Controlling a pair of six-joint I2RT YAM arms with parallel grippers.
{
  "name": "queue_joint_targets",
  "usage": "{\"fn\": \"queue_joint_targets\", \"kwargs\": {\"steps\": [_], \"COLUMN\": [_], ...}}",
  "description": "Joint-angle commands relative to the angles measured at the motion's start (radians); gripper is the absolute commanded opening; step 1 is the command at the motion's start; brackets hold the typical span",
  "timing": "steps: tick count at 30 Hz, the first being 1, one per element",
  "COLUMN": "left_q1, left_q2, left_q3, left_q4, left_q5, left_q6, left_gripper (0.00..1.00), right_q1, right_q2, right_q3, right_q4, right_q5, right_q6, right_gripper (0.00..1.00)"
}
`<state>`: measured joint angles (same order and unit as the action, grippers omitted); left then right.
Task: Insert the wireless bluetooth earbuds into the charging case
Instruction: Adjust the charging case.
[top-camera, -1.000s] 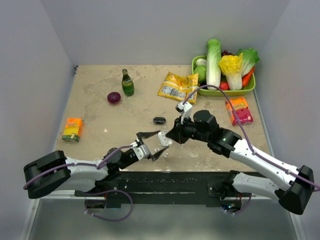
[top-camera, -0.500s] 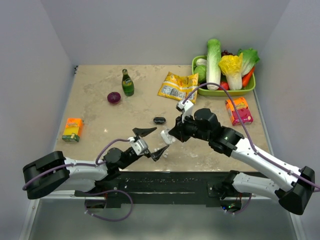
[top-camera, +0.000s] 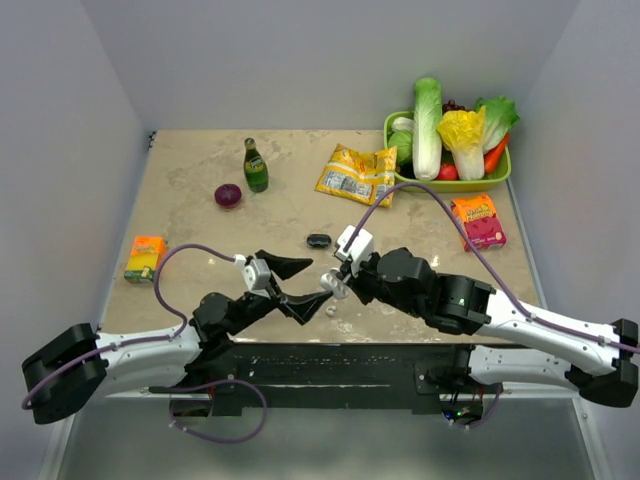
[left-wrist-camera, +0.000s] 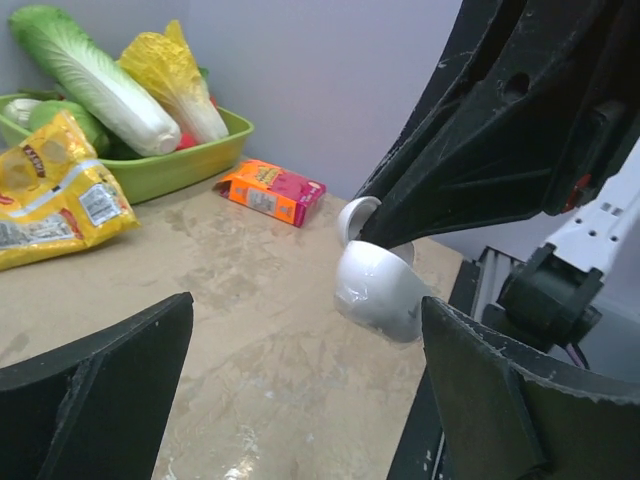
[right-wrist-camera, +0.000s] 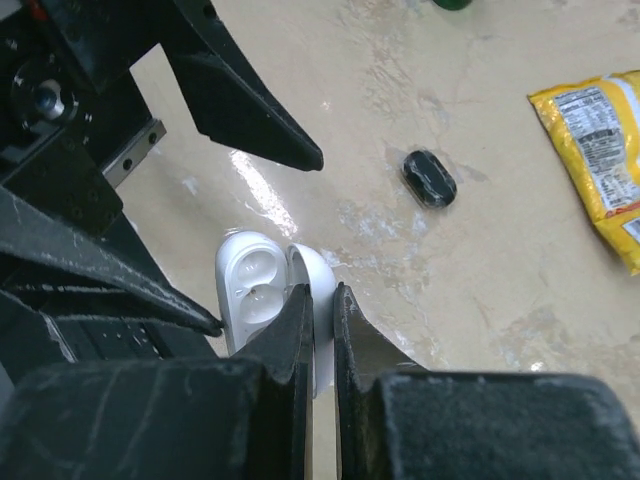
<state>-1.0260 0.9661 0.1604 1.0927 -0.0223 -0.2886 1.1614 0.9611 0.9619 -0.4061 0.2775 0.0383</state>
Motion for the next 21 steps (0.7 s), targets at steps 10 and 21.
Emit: {"fn": "queue_joint_targets", "kwargs": {"steps": [10,21], "left_q1": [0.073,0.073], "left_q2": [0.085,0.100], "left_q3": [0.082,0.148], "left_q4": [-0.026,-0.123], "left_q5": [0.521,0.495], "left_q6": [0.002,0.055], "left_gripper": [0.79,0.75], "right_q1": [0.127,0.204], "right_q2": [0.050,0.102], "right_q3": [0.147,0.147], "right_q4": [-0.149,-0.155], "right_q5": [0.233,0.215], "right_q6": [-0.192,-0.201], "right_gripper": [0.00,0.00]}}
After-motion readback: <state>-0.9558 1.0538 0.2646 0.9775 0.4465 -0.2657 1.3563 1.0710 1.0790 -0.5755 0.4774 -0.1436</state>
